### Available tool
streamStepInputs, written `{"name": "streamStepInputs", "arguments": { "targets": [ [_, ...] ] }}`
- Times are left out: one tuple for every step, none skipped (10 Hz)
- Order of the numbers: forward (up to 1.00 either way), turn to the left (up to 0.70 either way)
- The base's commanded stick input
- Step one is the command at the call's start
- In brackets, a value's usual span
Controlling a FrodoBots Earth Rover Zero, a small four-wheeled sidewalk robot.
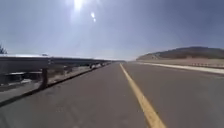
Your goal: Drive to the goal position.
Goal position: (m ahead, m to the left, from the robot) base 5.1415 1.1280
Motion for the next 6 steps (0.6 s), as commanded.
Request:
{"name": "streamStepInputs", "arguments": {
  "targets": [
    [0.85,0.00],
    [0.85,0.00],
    [0.85,0.00],
    [0.85,0.00],
    [0.85,0.00],
    [0.85,0.00]
  ]
}}
